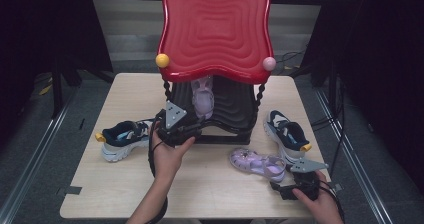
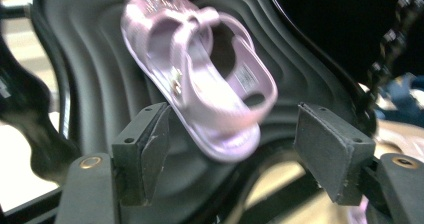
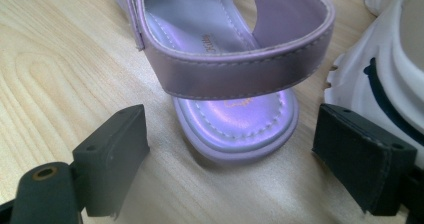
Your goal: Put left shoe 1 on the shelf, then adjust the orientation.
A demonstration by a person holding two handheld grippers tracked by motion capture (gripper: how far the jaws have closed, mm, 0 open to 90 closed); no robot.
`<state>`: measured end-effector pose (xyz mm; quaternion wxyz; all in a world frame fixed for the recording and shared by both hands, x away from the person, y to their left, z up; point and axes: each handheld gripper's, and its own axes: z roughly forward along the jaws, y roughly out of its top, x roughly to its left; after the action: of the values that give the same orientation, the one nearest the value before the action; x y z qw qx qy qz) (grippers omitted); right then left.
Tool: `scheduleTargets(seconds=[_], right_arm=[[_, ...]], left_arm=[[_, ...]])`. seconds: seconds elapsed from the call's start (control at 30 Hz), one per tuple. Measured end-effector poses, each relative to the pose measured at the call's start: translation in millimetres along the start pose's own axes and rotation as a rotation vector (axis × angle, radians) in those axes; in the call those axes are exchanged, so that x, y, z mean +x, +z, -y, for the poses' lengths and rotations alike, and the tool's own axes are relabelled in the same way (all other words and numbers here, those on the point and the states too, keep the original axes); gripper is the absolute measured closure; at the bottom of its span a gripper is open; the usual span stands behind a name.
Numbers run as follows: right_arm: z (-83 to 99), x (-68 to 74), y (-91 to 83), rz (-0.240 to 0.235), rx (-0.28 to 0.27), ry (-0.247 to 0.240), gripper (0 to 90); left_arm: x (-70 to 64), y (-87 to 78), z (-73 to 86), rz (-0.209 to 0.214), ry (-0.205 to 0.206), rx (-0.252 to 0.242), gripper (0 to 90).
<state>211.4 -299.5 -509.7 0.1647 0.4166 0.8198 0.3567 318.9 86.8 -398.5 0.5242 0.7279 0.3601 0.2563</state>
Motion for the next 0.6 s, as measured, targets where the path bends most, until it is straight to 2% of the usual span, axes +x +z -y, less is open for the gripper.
scheduleTargets(seconds=[0.07,0.2,0.23,0.47,0.53,0.6], right_arm=[[0.0,0.0,0.0,0.000,0.000,0.000,13.7],[0.0,0.0,0.0,0.000,0.000,0.001,13.7],[0.0,0.0,0.0,0.000,0.000,0.001,13.7],[0.0,0.0,0.0,0.000,0.000,0.001,13.7],[0.0,0.0,0.0,0.000,0.000,0.000,13.7],[0.0,0.0,0.0,0.000,0.000,0.001,13.7]], left_arm=[[0.5,-2.8,4.1,0.017,0.011,0.023,28.8],[2.0,-5.9,10.4,0.048,0.005,0.041,28.1],[3.9,-8.7,14.8,0.055,0.022,0.056,28.0],[12.7,-14.7,31.1,0.106,0.030,0.098,27.5],[13.9,-15.4,33.4,0.109,0.031,0.102,27.1],[17.1,-16.9,40.0,0.135,0.032,0.120,26.7]])
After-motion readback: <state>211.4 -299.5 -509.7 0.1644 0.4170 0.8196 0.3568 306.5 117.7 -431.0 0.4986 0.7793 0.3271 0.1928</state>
